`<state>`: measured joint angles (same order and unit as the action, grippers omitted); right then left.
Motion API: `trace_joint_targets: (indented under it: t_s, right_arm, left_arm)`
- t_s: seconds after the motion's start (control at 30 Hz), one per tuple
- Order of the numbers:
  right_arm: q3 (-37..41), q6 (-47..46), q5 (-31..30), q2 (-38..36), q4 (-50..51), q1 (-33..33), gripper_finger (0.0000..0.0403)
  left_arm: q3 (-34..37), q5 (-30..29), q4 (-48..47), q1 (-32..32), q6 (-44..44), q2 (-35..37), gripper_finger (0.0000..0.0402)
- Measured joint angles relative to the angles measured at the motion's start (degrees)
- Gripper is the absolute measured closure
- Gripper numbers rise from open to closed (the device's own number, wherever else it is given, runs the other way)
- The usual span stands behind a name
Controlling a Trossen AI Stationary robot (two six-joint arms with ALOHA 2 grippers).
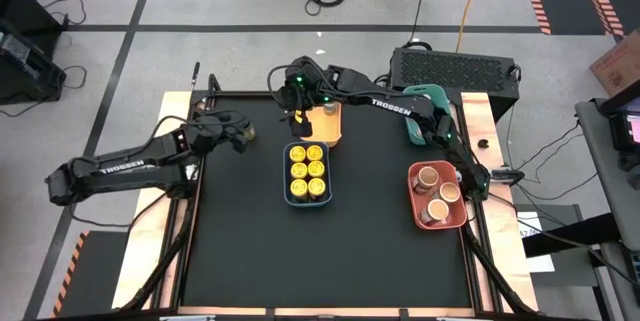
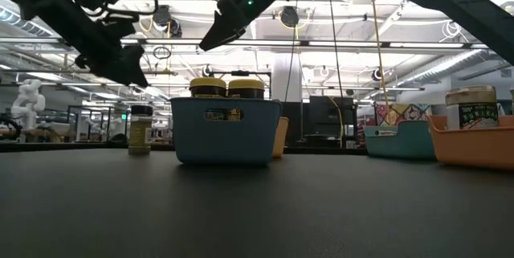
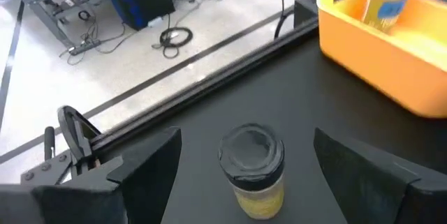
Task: Sort spices by type
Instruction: Put the black seasoning bottle into the yellow bin
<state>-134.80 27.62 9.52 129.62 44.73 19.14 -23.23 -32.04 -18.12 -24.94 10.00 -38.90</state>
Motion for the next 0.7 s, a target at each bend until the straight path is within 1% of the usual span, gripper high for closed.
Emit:
trace_joint_targets:
  t_s: [0.23, 0.57, 0.7]
  right_arm:
    - [0.00, 0.04, 0.01, 0.00, 0.01, 0.01, 0.0122]
    - [0.00, 0.06, 0.02, 0.02, 0.02, 0.00, 0.0122]
    - [0.00, 0.06, 0.02, 0.02, 0.04, 0.00, 0.0122]
  left_arm:
    - [0.31, 4.91, 1.75, -3.39, -1.36, -5.75, 0.0072]
    - [0.33, 5.45, 7.87, -8.06, -2.63, -16.44, 0.0072]
    - [0.33, 10.40, 11.93, -9.75, -4.39, -20.84, 0.0072]
